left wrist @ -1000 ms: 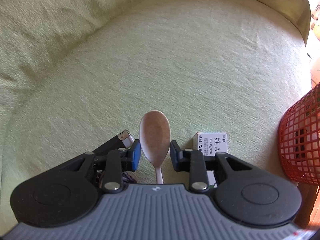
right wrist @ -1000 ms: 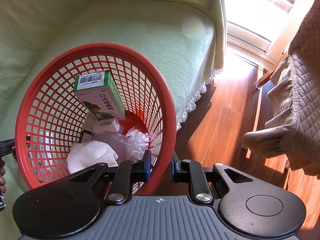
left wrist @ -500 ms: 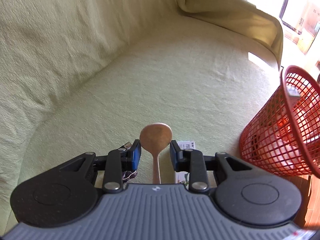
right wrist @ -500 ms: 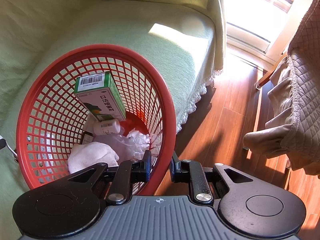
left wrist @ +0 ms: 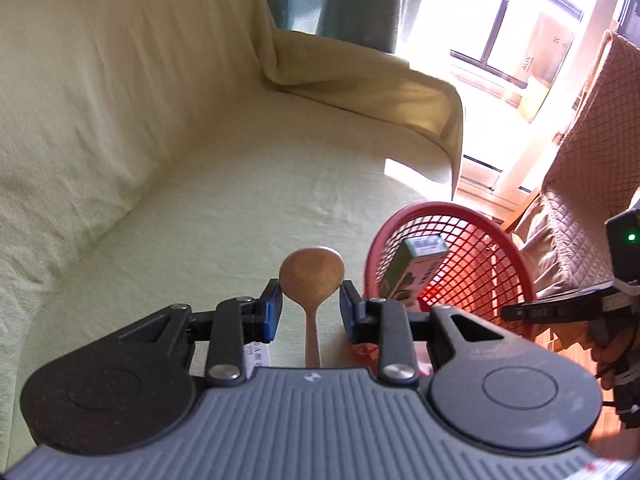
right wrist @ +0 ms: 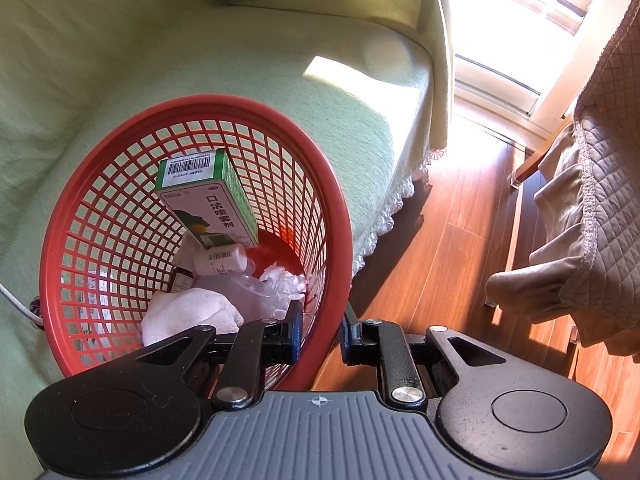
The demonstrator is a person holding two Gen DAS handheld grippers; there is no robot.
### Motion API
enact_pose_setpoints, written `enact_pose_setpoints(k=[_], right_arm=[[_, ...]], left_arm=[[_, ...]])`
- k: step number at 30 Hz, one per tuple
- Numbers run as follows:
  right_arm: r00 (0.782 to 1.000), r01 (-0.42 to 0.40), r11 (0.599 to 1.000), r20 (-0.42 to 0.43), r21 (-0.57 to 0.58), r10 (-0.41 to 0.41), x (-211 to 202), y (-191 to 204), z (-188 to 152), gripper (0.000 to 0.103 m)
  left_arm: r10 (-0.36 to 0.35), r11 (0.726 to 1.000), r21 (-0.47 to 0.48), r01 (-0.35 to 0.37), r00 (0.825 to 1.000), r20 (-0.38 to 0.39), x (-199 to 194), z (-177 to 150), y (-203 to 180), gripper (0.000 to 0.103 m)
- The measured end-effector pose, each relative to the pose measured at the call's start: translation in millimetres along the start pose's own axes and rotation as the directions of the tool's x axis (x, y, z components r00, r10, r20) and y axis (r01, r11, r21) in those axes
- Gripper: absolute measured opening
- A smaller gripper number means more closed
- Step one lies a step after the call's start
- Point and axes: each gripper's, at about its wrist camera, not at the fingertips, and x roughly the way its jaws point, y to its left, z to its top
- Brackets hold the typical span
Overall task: Organize objects
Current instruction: 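Carry the wooden spoon into the red basket and release it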
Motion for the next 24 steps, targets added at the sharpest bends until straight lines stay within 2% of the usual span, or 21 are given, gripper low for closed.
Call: enact_pose_setpoints(k=[5,10,17,24], right_arm=[[1.0,0.0,1.0,0.009,-0.001,0.0,-2,1,0,0.015],[1.0,-0.005,1.0,0.014,-0.006,0.005,-3,1,-1,0.015],[1.0,-0.007,1.0,0.017,-0.005,0.007,-3,1,-1,0.015],[1.0,-0.008,1.0,0.019,-0.005,0.009,-3,2,0,0.015]], left_arm=[[-0.07,0.997,0.027,0.07,0.998,0.001,-1,10,-30,0.026],[-0.103,0.994,0.039,0.103,0.995,-0.008,13,16,-51,0.026],[-0.14,0.985,0.096,0.143,0.99,-0.037,32,19,-80,0.026],[-0.152,0.979,0.124,0.164,0.983,-0.101,65,16,-97,0.026]])
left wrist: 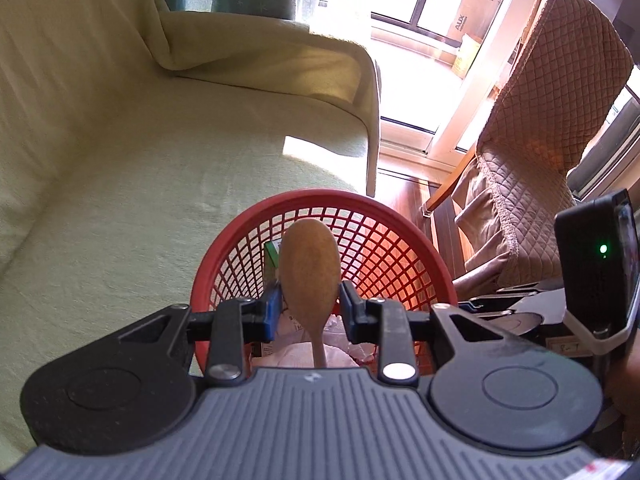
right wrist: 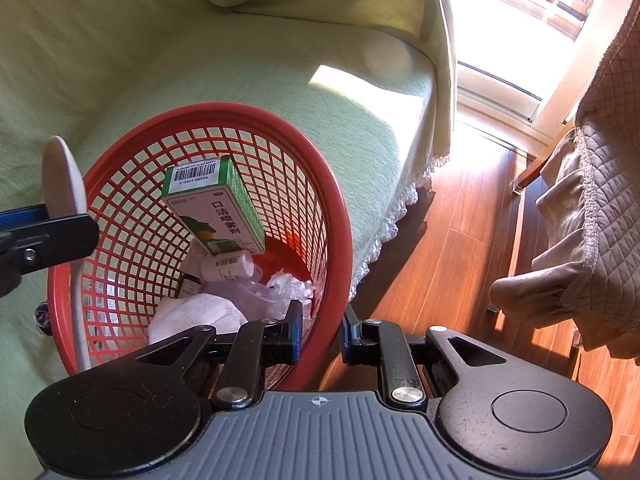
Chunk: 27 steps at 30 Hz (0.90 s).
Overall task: Organize objects
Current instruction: 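Carry the wooden spoon into the red basket and release it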
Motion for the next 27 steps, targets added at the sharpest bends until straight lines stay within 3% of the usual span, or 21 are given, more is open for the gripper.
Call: enact_pose_setpoints(k=[12,27], right_arm=[[1.0,-0.002,1.0,0.0,0.0,0.002,0,0,1,0.015],[1.0,-0.003,1.0,-0.002,0.001,0.003,0,0,2,0.015]], left_arm=[[0.044,0.999,-0.008,-0.045,0.99,-0.136,40,-2,-4,0.03],[0.043,0.999,-0.013,-0.045,0.988,-0.146,38,-3,-4,0.036]])
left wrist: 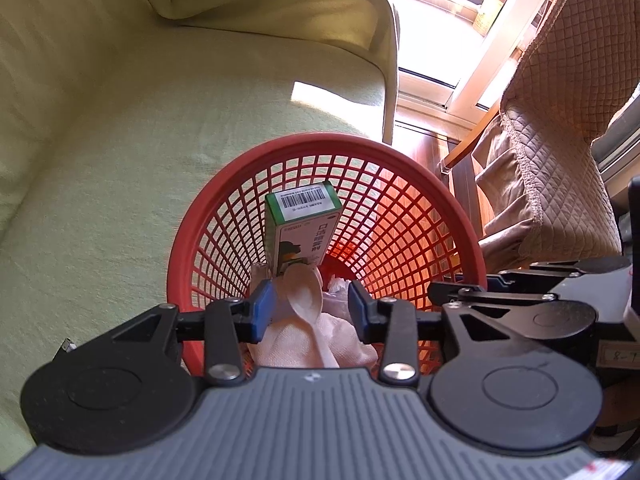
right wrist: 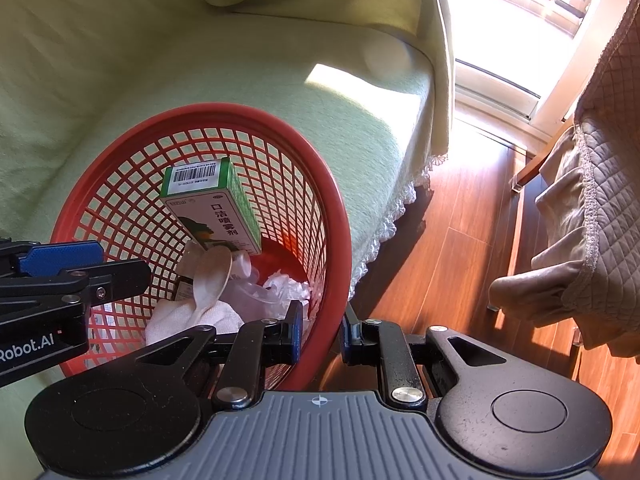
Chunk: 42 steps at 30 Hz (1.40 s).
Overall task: Organize objects
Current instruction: 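Carry the wooden spoon into the red basket and release it, then move the left tool to the purple drawstring pouch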
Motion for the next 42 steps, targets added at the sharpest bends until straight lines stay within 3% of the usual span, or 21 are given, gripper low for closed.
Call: enact_pose_setpoints(k=[6,9,16,22,33,42], right_arm=[[1.0,0.003,1.0,-0.005,0.002,-0.003,1,-3,-2,0.015],[1.0,0.005,1.0,-0.01,0.002,-0.005,2,-3,-2,0.015],[1.0,0.01,1.0,-0.019,0.003,-0.01,3,-3,-2,0.015],[1.0,0.015,1.0,-0.026,-0.002,-0.015,4,-2,-1,0.015],[0.999,0.033,0.999,-0.035,-0.004,-0.033,6,-1,1,0.015],[0.999,0.041,0.999,-0.034,0.0,-0.041,6,-1,0,0.015]], left_arm=[[0.006,1.0,-0.002,-0.006,0.999,0.037,-19,-5,10,0.045],[0.01,1.0,-0.007,-0.009,0.997,0.074,-35,-12,23,0.055],[0.15,0.989,-0.002,-0.151,0.98,0.134,-66,-37,69,0.07],[0.258,0.965,-0.054,-0.255,0.964,0.062,-64,-65,125,0.072],[0.352,0.923,-0.137,-0.359,0.933,-0.076,-39,-121,190,0.078],[0.409,0.899,-0.131,-0.417,0.909,-0.083,-17,-162,221,0.078]])
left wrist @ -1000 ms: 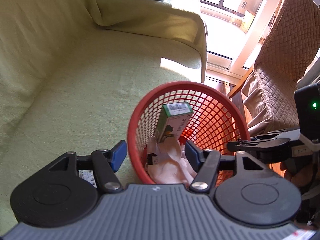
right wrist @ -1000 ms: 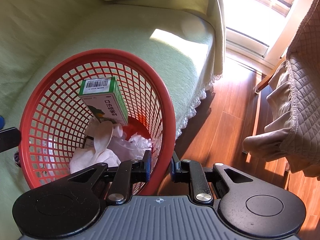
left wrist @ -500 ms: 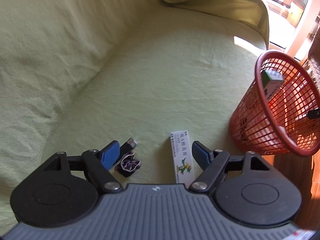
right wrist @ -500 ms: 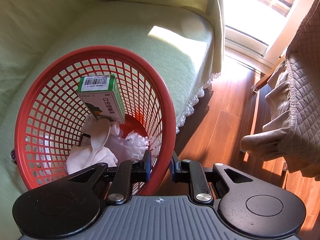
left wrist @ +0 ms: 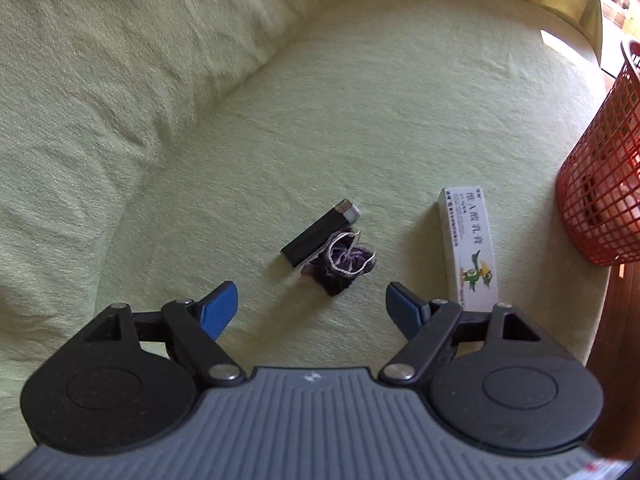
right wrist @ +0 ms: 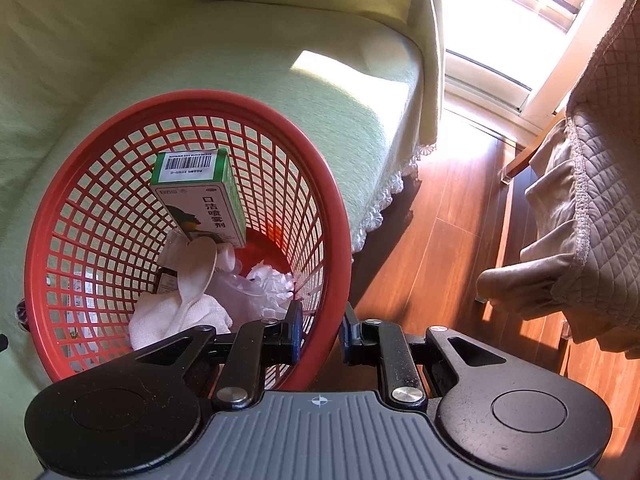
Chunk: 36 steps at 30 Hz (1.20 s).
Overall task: Organize objects
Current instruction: 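Move the left tool to the purple drawstring pouch, then grasp the purple drawstring pouch with the left tool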
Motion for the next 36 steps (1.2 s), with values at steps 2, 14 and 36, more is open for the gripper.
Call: enact_pose_setpoints(k=[2,14,36], right_arm=[[1.0,0.0,1.0,0.0,-0.001,0.0,0,0,0,0.015],[1.0,0.017,1.0,-0.001,-0.013,-0.017,0,4,1,0.015],[1.0,0.026,1.0,0.001,-0.015,-0.026,0,4,0,0.015]], left_arm=[[0.013,1.0,0.024,-0.013,1.0,0.005,8,-7,3,0.078],[-0.051,0.997,0.067,0.049,0.998,0.037,31,-4,8,0.075],[-0.084,0.993,0.085,0.086,0.996,-0.024,82,24,-22,0.026]])
